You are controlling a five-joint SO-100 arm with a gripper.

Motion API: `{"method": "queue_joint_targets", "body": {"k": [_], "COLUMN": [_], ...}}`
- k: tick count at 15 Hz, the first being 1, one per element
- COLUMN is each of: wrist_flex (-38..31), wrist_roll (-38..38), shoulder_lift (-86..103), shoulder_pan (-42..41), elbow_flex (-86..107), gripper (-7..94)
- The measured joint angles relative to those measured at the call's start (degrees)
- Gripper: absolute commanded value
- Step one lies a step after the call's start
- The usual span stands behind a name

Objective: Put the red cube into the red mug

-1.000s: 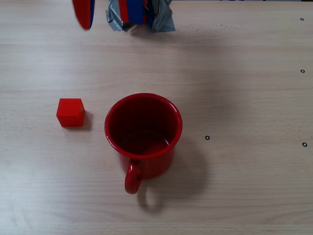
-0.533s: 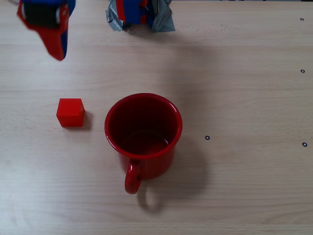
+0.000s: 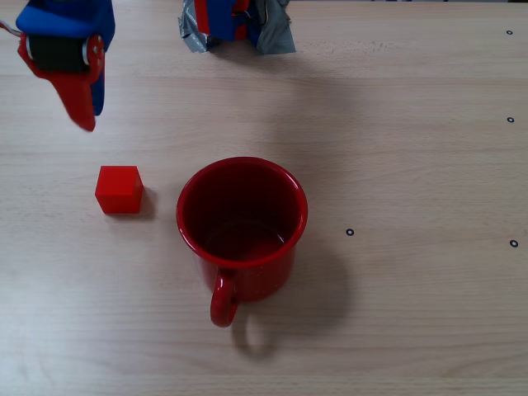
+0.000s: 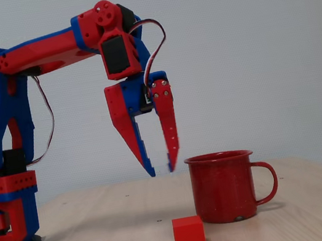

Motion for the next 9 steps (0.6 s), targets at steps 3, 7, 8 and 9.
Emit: {"method": "queue_joint_targets", "body": {"k": [3, 7, 8, 9], "wrist_flex": [-0.8, -6.6, -8.1, -9.0], "wrist_roll": [0.0, -2.7, -3.6, -4.0], "shoulder_lift": [0.0, 0.0, 0.0, -0.6], "shoulder_pan": [0.0, 0.1, 0.3, 0.9], "elbow_flex": [2.1, 10.5, 11.3, 11.8], "gripper": [46, 46, 46, 46]}}
